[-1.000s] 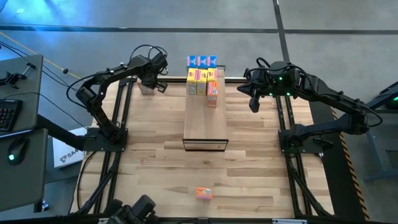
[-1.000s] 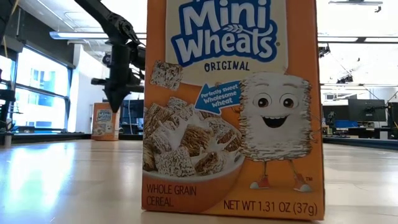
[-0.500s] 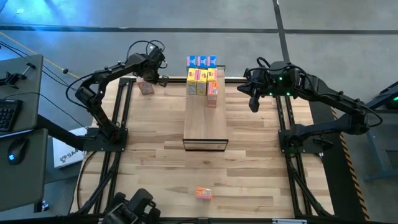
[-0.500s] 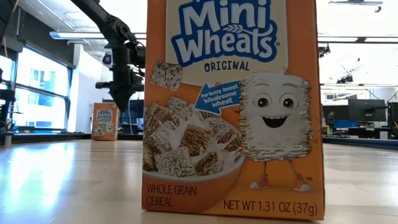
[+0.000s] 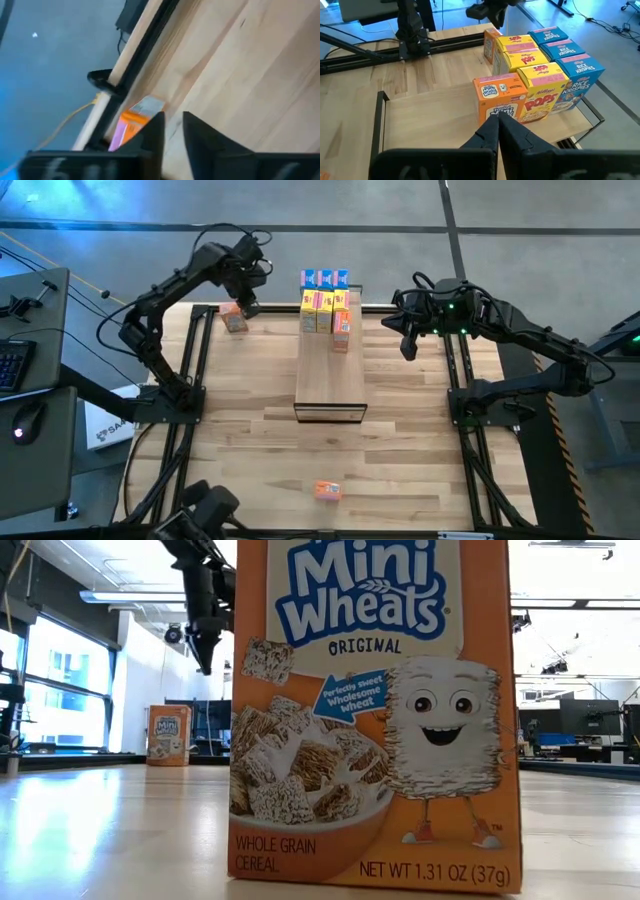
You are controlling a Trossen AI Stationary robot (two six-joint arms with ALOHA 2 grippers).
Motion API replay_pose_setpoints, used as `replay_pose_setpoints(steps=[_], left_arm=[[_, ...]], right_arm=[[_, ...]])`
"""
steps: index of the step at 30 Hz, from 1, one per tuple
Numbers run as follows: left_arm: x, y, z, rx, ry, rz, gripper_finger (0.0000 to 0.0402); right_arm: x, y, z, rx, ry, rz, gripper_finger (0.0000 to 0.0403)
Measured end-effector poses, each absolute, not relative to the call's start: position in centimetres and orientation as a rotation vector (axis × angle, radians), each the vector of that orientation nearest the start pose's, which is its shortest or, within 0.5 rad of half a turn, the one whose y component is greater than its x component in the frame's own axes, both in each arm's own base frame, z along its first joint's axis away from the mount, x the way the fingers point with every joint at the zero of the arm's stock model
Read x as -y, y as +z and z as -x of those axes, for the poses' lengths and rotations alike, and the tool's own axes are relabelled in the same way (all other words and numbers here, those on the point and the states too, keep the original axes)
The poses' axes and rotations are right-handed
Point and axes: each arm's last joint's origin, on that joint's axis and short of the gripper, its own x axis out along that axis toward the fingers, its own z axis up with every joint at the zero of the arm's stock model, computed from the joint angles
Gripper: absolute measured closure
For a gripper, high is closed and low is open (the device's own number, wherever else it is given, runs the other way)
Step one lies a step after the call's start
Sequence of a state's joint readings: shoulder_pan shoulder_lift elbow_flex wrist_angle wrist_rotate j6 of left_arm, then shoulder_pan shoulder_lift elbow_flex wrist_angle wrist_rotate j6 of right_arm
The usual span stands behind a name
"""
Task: Stack cereal on shelf
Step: Put the top orange cereal box on the shelf aligned with the orange cereal box
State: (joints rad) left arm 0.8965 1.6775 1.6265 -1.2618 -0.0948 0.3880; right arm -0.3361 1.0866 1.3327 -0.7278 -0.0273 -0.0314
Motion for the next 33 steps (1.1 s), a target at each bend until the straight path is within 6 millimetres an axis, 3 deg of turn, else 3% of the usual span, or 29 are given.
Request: replay_pose_setpoints(steps=[8, 12, 33], left_arm=[[-25.8, 29.3, -18.3, -1.535, 0.562, 0.258, 0.0205], [-26.1, 28.5, -18.1, -1.580, 0.599, 0.216, 0.0163], [-27.5, 27.9, -16.9, -1.584, 0.571, 0.193, 0.0147]], right_arm=[[6.6, 41.0, -19.5, -0.480, -0.265, -0.053, 0.0403], [6.6, 41.0, -19.5, -0.479, -0.254, -0.056, 0.0403], [6.5, 41.0, -19.5, -0.474, -0.237, -0.087, 0.0403]])
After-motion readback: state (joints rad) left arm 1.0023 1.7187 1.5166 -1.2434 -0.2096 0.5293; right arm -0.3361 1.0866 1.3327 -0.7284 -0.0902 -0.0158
